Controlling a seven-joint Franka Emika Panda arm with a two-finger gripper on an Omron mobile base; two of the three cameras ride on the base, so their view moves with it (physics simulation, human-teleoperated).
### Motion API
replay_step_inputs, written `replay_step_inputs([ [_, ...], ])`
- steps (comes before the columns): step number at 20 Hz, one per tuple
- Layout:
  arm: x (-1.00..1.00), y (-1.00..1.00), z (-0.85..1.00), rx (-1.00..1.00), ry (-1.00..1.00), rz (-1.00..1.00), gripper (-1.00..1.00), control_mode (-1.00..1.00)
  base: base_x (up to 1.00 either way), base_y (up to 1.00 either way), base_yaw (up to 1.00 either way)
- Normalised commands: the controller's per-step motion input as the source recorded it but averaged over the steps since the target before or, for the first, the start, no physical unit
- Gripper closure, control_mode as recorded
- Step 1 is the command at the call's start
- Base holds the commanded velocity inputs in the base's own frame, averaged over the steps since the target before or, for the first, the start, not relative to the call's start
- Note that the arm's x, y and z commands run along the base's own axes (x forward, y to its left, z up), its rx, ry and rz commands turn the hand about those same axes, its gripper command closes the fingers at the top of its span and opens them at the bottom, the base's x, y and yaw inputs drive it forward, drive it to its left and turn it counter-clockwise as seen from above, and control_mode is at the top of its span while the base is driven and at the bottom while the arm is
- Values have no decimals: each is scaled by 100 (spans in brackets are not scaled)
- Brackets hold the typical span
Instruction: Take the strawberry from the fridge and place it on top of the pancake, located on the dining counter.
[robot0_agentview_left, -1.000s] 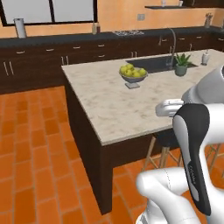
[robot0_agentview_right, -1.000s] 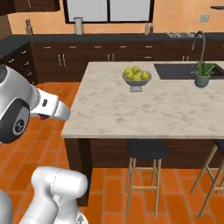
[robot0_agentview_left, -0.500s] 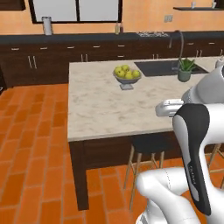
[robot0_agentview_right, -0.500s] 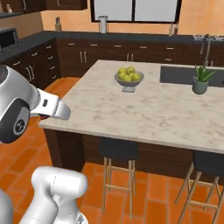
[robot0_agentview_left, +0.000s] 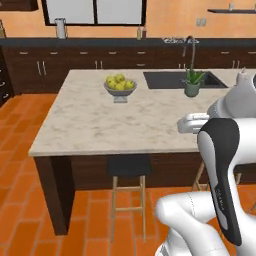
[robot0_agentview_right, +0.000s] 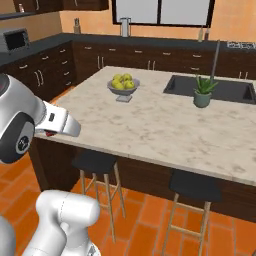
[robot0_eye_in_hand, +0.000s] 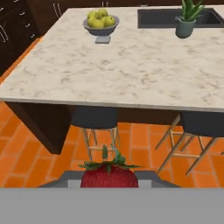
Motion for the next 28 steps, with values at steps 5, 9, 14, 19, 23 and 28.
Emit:
replay_step_inputs([
  [5,0,0,0,0,0,0,100,100,-36,-100,17],
  [9,0,0,0,0,0,0,100,100,-24,-100,16],
  [14,0,0,0,0,0,0,100,100,-10,-100,15],
  [19,0,0,0,0,0,0,100,100,-1,-100,12],
  [23,0,0,0,0,0,0,100,100,1,-95,-12],
  [28,0,0,0,0,0,0,100,100,13,-28,-35],
])
